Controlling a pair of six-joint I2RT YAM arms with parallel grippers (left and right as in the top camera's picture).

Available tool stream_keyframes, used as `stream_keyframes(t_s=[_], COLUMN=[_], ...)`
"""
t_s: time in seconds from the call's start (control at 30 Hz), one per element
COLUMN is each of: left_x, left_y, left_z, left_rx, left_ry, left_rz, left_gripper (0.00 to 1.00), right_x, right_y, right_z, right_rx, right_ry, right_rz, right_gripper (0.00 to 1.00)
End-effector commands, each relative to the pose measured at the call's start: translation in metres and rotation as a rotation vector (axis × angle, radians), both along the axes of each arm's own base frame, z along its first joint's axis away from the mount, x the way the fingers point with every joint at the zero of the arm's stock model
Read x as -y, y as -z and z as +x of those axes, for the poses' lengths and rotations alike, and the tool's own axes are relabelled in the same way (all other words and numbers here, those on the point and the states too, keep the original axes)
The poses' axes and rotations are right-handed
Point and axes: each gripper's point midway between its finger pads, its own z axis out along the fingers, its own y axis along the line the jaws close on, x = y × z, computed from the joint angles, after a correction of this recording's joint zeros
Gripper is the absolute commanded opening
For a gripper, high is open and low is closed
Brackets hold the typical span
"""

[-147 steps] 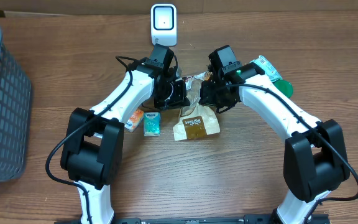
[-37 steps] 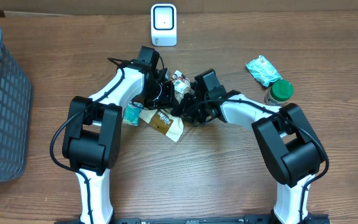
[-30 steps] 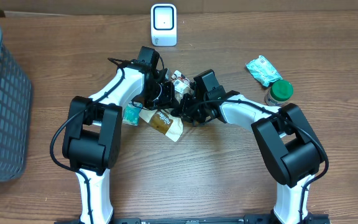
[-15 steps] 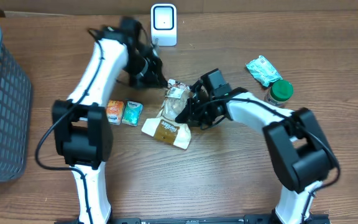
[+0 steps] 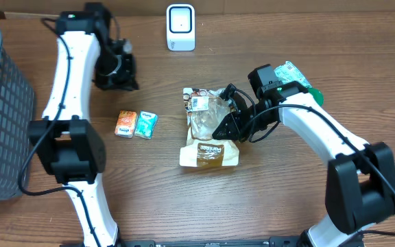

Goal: Scan the item barcode
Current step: 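Release the bag with the left gripper and retract the left arm, then raise the tan bag with the right gripper up to the scanner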

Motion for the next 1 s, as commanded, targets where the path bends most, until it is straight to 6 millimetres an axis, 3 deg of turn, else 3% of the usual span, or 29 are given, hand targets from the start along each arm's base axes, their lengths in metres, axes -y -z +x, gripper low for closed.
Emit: stream_keyframes(t_s=[0.0,0.23,0.4,0.47,0.5,0.53,0.73,0.87,0.97], left_x=[-0.047,-0.093,-0.108,-0.110,-0.111,-0.113,-0.118,-0.119,-0.119], left_y=[-0.034,-0.070,-0.074,-0.073,-0.073,-0.073,-0.072,-0.072,-0.072], left_z=[0.001,-0.009,-0.015,-0.017,-0.017,-0.017,-0.018,-0.015,-0.015], left_rx=[0.083,0.172,0.174,0.164,0.163,0.163,0.162,0.172,0.172], left_ry=[-0.129,-0.243,-0.281,-0.283,-0.286,-0.286,-0.289,-0.289,-0.289], left_rz=[0.050,0.064,0.069,0.076,0.083,0.092,0.125,0.126,0.126], left_gripper=[0.04,0.04,0.06,0.28,0.59,1.00,1.00,1.00,1.00], right_x=[-0.006,-0.008,-0.013,-0.015,-0.015,-0.015,-0.012,0.001,0.009], right_y=[-0.058,-0.100,-0.116,-0.119,-0.119,-0.119,-0.115,-0.106,-0.111], right_z=[0.012,0.012,0.002,-0.001,-0.001,-0.001,0.011,0.038,0.058], right_rx=[0.249,0.324,0.338,0.344,0.344,0.344,0.342,0.359,0.419], right_ry=[-0.110,-0.109,-0.132,-0.139,-0.139,-0.137,-0.070,0.081,0.184], right_rz=[0.092,0.119,0.156,0.158,0.158,0.158,0.101,-0.042,-0.156], right_gripper=[0.04,0.04,0.04,0.04,0.04,0.04,0.04,0.04,0.04])
